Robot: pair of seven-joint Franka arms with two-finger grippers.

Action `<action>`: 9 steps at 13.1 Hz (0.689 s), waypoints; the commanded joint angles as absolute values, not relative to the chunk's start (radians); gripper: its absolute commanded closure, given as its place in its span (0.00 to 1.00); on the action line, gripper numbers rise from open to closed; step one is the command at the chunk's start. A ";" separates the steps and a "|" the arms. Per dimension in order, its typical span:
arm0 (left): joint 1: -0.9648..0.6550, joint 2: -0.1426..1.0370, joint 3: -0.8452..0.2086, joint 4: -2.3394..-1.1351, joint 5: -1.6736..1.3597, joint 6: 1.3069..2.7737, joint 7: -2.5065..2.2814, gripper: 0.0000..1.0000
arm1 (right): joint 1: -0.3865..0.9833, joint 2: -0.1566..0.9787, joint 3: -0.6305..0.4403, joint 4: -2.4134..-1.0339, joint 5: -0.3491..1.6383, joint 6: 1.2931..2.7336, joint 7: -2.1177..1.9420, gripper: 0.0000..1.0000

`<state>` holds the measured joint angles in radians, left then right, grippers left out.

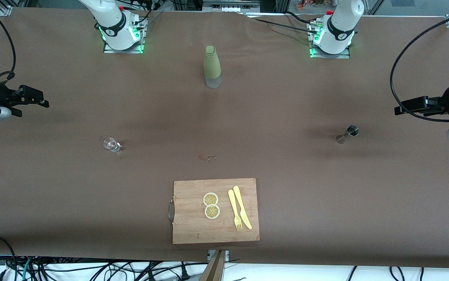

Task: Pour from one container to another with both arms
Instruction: 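Reach the right gripper toward the glass while the left gripper reaches the jigger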

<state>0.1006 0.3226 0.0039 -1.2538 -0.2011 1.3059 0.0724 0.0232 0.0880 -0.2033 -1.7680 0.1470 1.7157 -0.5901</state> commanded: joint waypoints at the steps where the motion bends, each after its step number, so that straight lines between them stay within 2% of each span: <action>1: 0.150 0.363 0.003 -1.258 -0.225 1.305 0.313 0.00 | -0.027 0.136 -0.212 -1.749 0.245 1.701 -0.820 0.00; 5: 0.265 0.454 0.003 -1.258 -0.325 1.305 0.712 0.00 | -0.086 0.208 -0.212 -1.749 0.386 1.703 -1.179 0.00; 9: 0.298 0.558 0.092 -1.279 -0.478 1.289 1.047 0.00 | -0.158 0.310 -0.212 -1.756 0.541 1.704 -1.568 0.00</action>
